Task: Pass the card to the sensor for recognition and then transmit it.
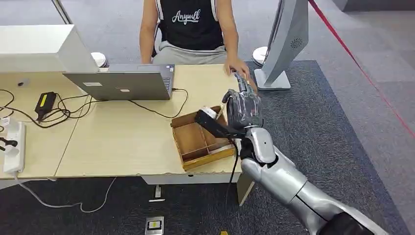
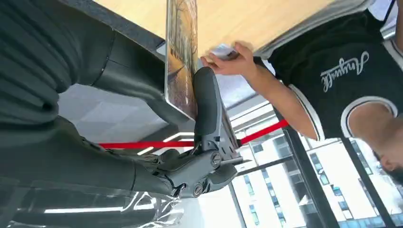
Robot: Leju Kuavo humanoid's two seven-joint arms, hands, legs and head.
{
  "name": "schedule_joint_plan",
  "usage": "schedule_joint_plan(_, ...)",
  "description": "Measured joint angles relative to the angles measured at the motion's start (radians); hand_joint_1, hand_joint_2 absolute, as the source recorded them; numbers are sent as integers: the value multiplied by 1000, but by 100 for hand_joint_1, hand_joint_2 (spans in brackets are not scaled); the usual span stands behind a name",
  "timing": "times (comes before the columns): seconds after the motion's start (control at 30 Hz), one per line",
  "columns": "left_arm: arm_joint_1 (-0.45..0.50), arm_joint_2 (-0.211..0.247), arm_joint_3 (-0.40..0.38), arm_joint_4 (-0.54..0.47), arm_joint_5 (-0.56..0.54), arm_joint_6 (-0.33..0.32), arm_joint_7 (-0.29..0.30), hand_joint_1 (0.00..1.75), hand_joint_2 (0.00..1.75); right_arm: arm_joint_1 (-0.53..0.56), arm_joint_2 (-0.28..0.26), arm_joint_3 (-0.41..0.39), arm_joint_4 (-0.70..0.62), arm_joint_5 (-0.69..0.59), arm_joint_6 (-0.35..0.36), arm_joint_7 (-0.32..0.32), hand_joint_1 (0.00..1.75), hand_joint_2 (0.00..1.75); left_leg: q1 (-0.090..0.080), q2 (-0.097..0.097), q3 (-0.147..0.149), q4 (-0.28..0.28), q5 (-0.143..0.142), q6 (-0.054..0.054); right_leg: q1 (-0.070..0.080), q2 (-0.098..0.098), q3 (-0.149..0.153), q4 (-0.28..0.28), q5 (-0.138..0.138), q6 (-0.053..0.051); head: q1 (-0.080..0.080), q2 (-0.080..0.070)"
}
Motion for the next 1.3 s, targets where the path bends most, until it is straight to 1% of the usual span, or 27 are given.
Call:
schedule_joint_plan(0.07,-1,-2,0,0,0,0,-1,0,175,-11,-3,-9,-2,-8,0,0,175,175,0,0,0,0,0,0,0,0,0,0,0,0,0,0)
schedule_joint_plan(0.1,-3,-3,0,0,-1,0,-1,0,0,-14,-4,-13,-2,-12,1,-2,175,175,0,0,0,0,0,0,0,0,0,0,0,0,0,0)
schedule_joint_plan(0.17,-5,-4,0,0,-4,-1,3,0,0,-19,-6,-17,-2,-25,21,-15,175,175,0,0,0,0,0,0,0,0,0,0,0,0,0,0)
schedule_joint_plan(0.3,-14,-5,0,0,-10,-4,13,0,0,-48,0,-14,5,-66,83,-40,175,175,0,0,0,0,0,0,0,0,0,0,0,0,0,0)
schedule_joint_plan(0.5,-19,-7,0,0,-13,-6,15,0,0,-93,16,-6,27,-83,111,-56,175,175,0,0,0,0,0,0,0,0,0,1,0,0,0,0)
schedule_joint_plan(0.57,-23,-7,0,0,-16,-9,15,0,0,-114,25,0,45,-119,135,-83,175,175,0,0,-1,0,0,0,0,0,0,1,0,0,0,0)
schedule_joint_plan(0.63,-30,-6,0,0,-18,-11,15,0,0,-161,45,8,88,-169,153,-123,175,175,0,0,-2,0,0,0,0,0,-1,1,0,0,0,0)
schedule_joint_plan(0.7,-39,-6,-1,0,-18,-12,13,0,0,-226,71,17,149,-193,162,-149,175,175,0,0,-2,0,1,-1,0,0,-1,1,0,0,-1,0)
schedule_joint_plan(0.8,-45,-7,-1,0,-11,-12,10,0,0,-322,109,32,241,-205,160,-164,175,175,0,-1,-2,0,1,-1,0,0,-1,2,0,0,0,0)
schedule_joint_plan(0.9,-48,-6,-2,0,-6,-12,6,0,0,-399,149,51,334,-203,153,-160,175,175,0,-1,-2,0,1,-1,0,0,-1,2,0,0,0,0)
schedule_joint_plan(1.07,-47,-6,-3,0,-4,-12,4,0,0,-474,199,79,451,-179,126,-125,175,175,0,-1,-2,0,1,-1,0,0,-1,2,0,0,0,0)
schedule_joint_plan(1.2,-42,-5,-9,0,-3,-11,11,0,0,-509,233,100,526,-160,102,-82,175,175,0,-1,-2,0,1,-1,0,0,-1,2,0,0,0,0)
schedule_joint_plan(1.3,-36,-3,-10,0,0,-10,13,0,0,-528,252,111,578,-154,92,-68,175,175,0,-1,-2,0,1,-1,0,0,-2,2,0,0,0,0)
